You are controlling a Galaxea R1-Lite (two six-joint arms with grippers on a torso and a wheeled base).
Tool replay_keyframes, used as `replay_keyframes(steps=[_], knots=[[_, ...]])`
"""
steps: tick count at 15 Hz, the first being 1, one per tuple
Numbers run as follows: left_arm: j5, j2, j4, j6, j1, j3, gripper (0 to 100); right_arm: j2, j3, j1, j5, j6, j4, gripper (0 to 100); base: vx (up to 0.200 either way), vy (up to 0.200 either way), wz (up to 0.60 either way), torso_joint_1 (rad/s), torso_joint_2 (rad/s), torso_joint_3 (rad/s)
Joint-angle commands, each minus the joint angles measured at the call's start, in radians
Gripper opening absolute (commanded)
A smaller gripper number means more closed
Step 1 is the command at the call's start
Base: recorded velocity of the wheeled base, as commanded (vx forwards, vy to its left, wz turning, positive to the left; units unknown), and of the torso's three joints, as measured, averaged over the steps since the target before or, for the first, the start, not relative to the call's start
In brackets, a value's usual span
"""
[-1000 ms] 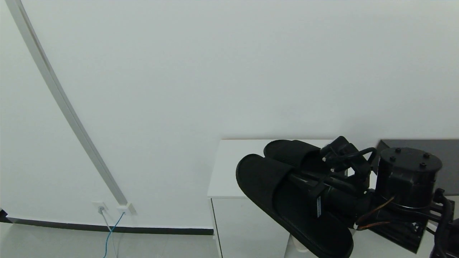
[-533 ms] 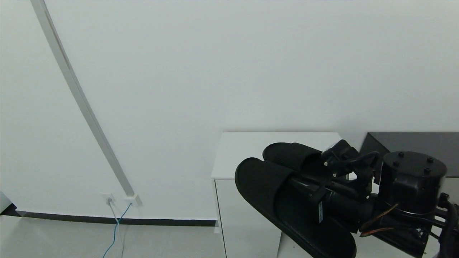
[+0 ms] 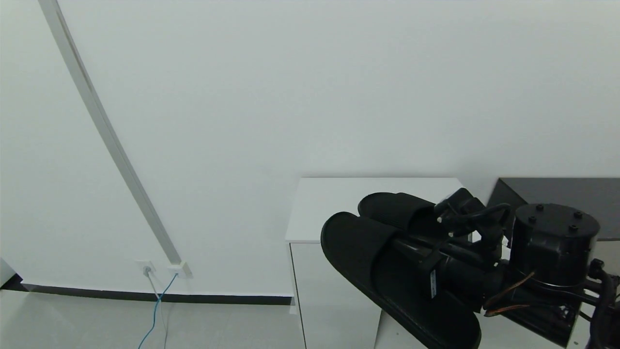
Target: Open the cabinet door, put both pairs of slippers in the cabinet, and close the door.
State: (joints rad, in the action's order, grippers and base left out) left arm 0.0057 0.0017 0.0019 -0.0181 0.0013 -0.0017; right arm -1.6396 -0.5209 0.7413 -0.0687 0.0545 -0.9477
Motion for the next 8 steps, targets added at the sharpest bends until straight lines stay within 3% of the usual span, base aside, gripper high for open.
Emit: replay_keyframes(steps=[1,5,8], knots=[[0.000,0.000,0.000,0.000,0.000,0.000,0,-0.011,-0.001,0.001,0.000,0.001,-0.002,0,0.000,0.000,0.00,0.000,0.00,0.000],[0.000,0.000,0.000,0.000,0.000,0.000,0,-0.017,-0.001,0.001,-0.002,0.001,-0.003,0,0.000,0.000,0.00,0.000,0.00,0.000],[0.000,0.000,0.000,0.000,0.000,0.000,0,-0.019,-0.001,0.001,-0.002,0.002,-0.003,0,0.000,-0.200,0.00,-0.001,0.00,-0.001]])
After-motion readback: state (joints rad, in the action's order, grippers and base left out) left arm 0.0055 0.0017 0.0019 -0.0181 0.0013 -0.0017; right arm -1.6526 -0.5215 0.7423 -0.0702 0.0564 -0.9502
